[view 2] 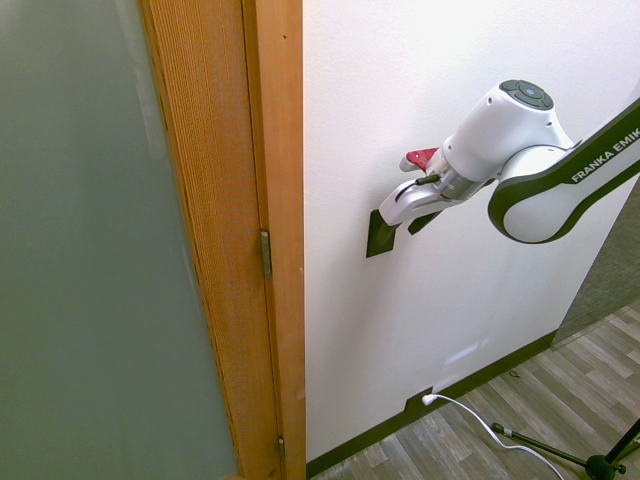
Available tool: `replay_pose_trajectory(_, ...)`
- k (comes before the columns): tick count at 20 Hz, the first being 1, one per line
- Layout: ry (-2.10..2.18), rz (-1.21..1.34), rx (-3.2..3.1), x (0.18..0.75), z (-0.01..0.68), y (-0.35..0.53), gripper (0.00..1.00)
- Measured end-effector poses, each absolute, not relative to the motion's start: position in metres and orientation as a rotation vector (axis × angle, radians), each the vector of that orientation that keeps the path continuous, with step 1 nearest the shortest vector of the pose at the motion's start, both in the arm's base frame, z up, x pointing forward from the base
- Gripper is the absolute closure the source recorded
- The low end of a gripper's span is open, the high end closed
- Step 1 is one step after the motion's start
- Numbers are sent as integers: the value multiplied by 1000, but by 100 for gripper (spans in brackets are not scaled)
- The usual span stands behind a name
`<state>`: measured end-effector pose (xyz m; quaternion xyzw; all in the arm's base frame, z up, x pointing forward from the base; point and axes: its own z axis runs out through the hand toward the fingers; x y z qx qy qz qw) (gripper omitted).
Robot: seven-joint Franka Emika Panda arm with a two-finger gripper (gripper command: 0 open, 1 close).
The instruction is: Turn off the light
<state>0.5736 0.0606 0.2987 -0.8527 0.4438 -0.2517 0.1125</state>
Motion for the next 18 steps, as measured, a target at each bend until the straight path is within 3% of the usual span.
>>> replay_pose_trajectory(18, 1351, -787, -2454, 583, 298, 67, 100)
